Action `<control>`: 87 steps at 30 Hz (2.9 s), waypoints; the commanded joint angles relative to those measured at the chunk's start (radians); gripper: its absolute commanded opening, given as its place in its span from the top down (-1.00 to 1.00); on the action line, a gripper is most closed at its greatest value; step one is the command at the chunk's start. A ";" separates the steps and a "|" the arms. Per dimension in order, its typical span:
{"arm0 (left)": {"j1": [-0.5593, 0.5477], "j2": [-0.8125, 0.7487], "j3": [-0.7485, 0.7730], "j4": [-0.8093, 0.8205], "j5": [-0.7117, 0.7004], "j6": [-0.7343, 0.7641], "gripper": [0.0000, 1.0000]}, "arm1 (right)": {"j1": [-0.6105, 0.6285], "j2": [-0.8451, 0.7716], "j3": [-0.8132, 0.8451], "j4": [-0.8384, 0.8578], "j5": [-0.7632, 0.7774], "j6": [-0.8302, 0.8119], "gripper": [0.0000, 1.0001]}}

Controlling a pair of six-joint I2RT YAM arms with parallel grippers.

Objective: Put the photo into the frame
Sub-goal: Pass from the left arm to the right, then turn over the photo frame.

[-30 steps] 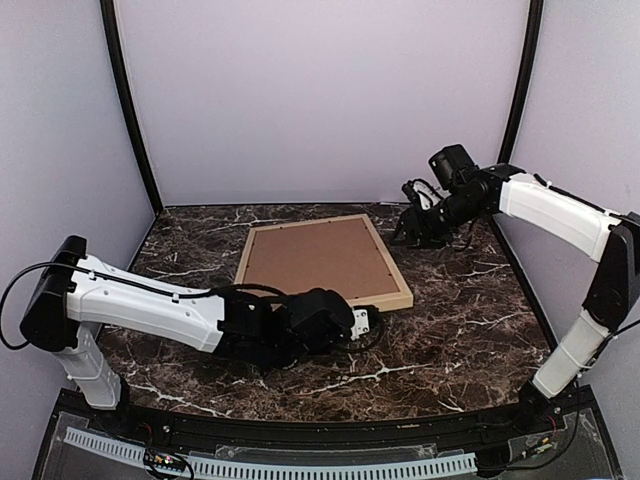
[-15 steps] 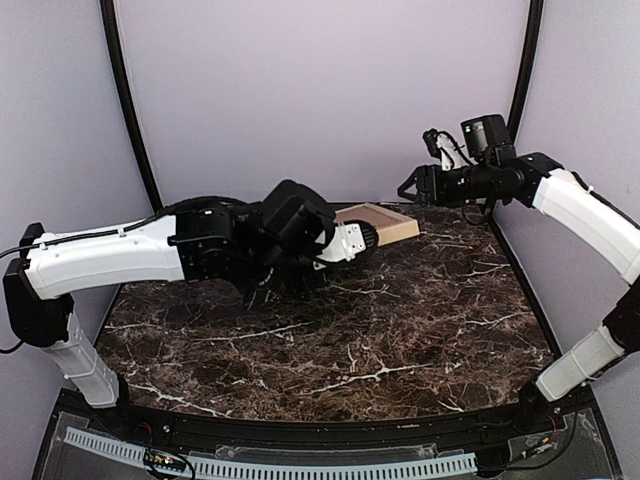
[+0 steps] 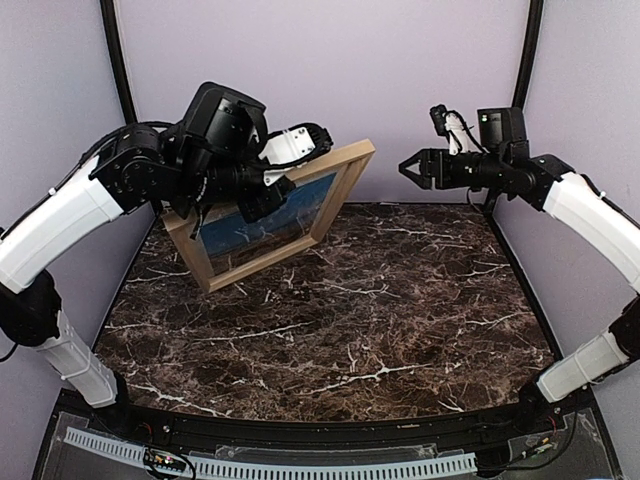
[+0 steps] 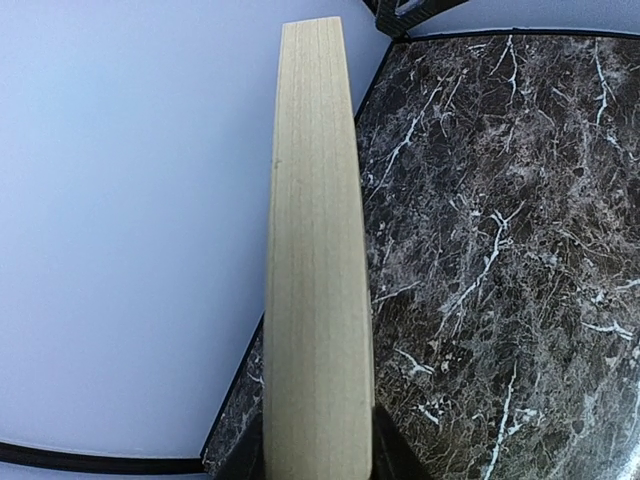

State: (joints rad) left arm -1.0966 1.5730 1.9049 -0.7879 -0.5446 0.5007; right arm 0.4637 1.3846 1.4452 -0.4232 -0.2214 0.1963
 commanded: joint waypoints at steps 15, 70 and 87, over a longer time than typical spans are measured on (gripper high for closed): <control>0.081 -0.058 0.356 -0.059 0.281 -0.038 1.00 | 0.034 0.089 -0.035 0.306 -0.389 -0.310 -0.95; 0.291 -0.197 0.013 0.292 0.379 -0.156 -0.08 | 0.081 0.084 -0.083 0.331 -0.675 -0.389 1.00; 0.291 -0.399 -0.196 0.459 0.080 -0.171 -0.46 | -0.004 0.165 -0.045 0.370 -0.573 -0.061 1.00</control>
State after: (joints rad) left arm -0.8097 1.1984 1.7451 -0.3519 -0.3691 0.3462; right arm 0.4816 1.5230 1.3296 -0.1242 -0.7776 0.0013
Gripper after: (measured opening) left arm 0.728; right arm 0.265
